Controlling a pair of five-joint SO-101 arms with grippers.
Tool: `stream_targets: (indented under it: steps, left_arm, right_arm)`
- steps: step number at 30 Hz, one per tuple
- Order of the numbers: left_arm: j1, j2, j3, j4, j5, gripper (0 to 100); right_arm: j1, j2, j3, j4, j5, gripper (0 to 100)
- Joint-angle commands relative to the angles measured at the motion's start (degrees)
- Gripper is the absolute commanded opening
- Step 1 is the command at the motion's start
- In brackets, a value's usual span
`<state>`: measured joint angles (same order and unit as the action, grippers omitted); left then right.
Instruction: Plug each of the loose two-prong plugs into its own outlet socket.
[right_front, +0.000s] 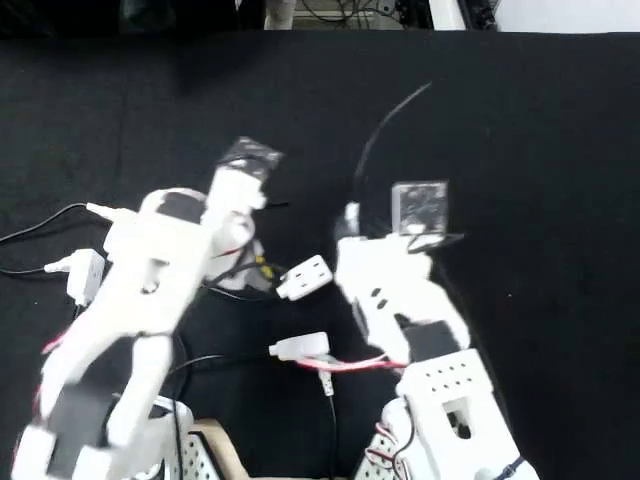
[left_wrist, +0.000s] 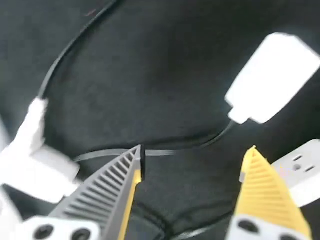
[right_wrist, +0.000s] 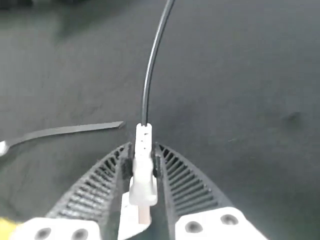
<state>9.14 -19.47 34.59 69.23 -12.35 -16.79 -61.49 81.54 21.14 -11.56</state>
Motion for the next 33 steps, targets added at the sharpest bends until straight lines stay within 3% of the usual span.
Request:
stream_targets:
  steps: [1,5,11,22,33]
  left_arm:
    - [-6.7,-15.5,7.9,-0.1,0.1,31]
    - [-17.1,-30.2,19.9,-4.7,-2.8,31]
    - [-27.6,-47.1,36.4,-8.0,-9.5,31]
    - [-35.5,-69.0,56.7,-7.8,-20.1,31]
    - [-35.6,-85.2,60.4,2.1,-20.7,31]
  right_arm:
    - [-6.2,-1.4,3.7,-6.9,0.8,1.2]
    - [-9.8,-1.4,14.8,-24.4,9.4,1.1]
    - [-10.3,-0.2,14.6,-23.2,9.8,1.1]
    - [-10.2,0.0,14.6,-21.3,9.4,1.1]
    - [-10.0,0.0,14.7,-16.5,9.4,1.1]
